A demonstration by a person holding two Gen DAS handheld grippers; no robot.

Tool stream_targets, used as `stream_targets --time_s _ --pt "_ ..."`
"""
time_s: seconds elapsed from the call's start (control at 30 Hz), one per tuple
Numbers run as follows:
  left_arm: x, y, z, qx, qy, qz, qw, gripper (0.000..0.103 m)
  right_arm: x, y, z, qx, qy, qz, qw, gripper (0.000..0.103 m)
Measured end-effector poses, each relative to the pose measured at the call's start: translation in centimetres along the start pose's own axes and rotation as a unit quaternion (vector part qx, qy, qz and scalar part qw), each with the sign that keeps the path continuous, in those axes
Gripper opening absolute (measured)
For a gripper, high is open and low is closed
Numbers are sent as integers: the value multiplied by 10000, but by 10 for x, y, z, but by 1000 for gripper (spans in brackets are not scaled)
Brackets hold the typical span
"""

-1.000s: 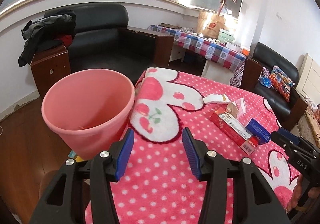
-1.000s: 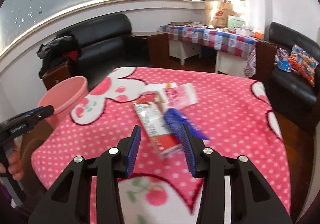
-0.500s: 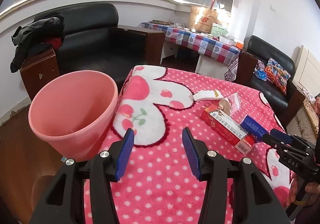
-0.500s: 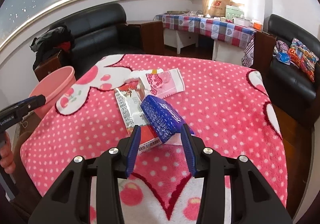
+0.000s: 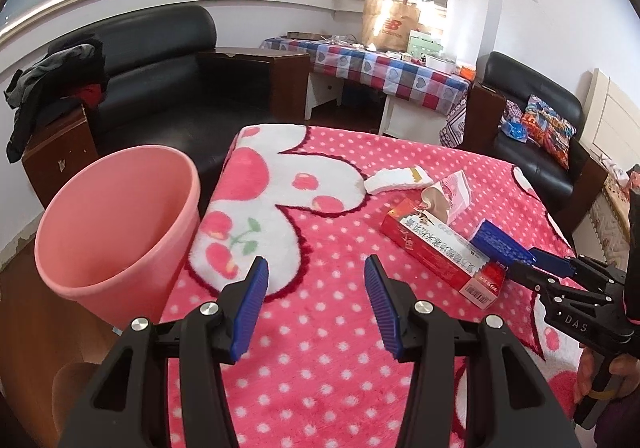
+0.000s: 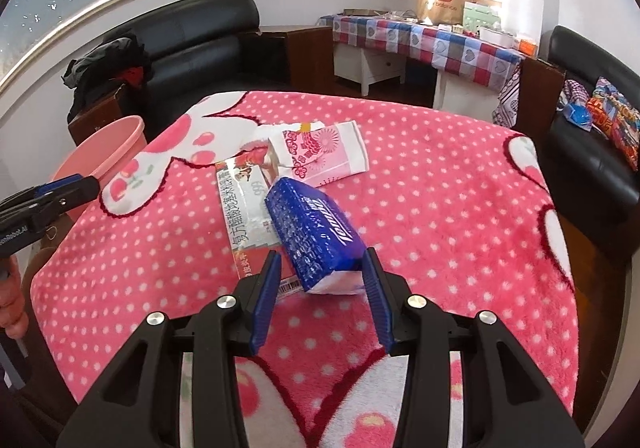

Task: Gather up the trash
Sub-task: 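Grasp blue tissue pack with right tool while left tool grasps pink-white tissue packet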

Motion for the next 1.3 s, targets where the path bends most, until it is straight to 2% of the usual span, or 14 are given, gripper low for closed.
stream_targets --time_s 0.03,0.23,0.83,1.0,1.07,1.1,1.13,1.3 --pt "1 -1 -1 5 -14 4 10000 49 0 -1 0 -24 2 -31 10000 51" --pt "9 -3 -9 38 -74 31 10000 49 3 -5 -5 -95 -12 55 9999 52" --pt "33 -15 -31 96 -411 90 9991 49 40 -14 -19 -108 -1039 -283 9941 52" --pt "45 -27 -44 107 -512 345 9980 49 38 -17 -21 -37 -1039 -236 9943 52" --pt "52 -32 -48 93 -563 457 9973 49 38 -19 -22 -2 -1058 -187 9942 50" --pt "55 -35 -51 93 -594 518 9968 49 37 -20 -22 -19 -1057 -215 9942 40" --pt "59 -39 -54 91 -633 583 9963 49 36 -20 -22 -10 -1061 -223 9941 37" --pt "75 -57 -68 59 -804 861 9930 49 45 -11 -24 251 -1281 -294 9910 34"
Point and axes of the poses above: each gripper's, at about its wrist camera, not at the fingertips, and y roughly against the way its jaws point, x to its right, z to its underside, the point moved 5 cm from there along -y, roughly the way its jaws point, and after that the axes turned 13 degrees about -y, right-handed, at the moved point
